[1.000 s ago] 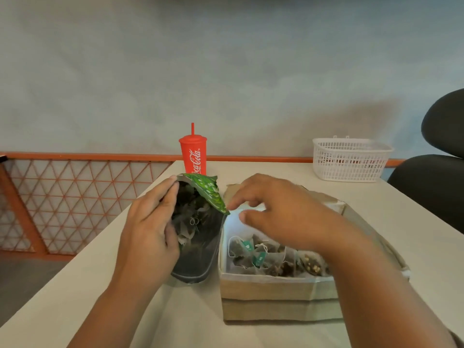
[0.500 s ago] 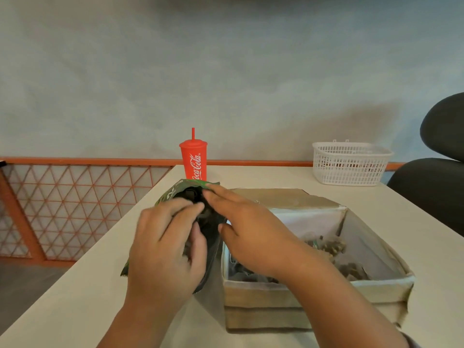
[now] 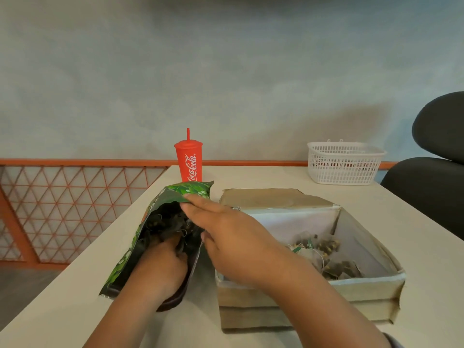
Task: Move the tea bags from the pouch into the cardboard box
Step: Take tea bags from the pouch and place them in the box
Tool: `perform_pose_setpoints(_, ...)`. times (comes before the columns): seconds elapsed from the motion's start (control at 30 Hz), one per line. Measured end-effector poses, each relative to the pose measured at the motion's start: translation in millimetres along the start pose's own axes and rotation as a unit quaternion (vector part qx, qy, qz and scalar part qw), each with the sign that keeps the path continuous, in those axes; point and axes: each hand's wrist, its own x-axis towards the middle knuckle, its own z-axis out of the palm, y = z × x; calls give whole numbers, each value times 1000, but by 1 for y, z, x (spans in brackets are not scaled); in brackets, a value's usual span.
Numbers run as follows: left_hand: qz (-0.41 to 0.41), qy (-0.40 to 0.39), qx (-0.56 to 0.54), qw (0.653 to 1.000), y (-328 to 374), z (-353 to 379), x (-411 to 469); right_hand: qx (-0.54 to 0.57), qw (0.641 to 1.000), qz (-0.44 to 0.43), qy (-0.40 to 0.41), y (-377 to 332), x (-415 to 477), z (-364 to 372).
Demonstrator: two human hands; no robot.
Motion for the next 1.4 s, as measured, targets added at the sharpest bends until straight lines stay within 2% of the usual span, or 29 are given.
perform_pose_setpoints(0.2,-29,-35,12,999,-6,9,10,-5,1000,1,2,-1,-1,0)
perform_pose_setpoints(0.37,-48,29,8,998,-4,2,5,-14,1000,8,5,2,-1,-4)
perform_pose_setpoints(0.53,-38,78,-47,995,4,-7,-2,-11,1000,11,14,4,-1,-6)
perform_pose_setpoints(0.67,78,152,-81,982,9,-11,-12,-4,1000,18,17,9,-1,-6)
perform_pose_setpoints(0.8,222,206,-98,948,10,-19,-19,2,999,31,18,14,0,-6)
perform_pose_setpoints(0.97,292,254,-210,898,20,-33,-32,38,998,46,11,22,1,-1)
perform_pose_setpoints(1.17,225,229,-354,878,26,-38,-40,122,991,44,-15,21,-1,-5)
perform_pose_setpoints(1.4,112,173,-493,845,33,-37,-41,269,960,70,24,20,-5,-20)
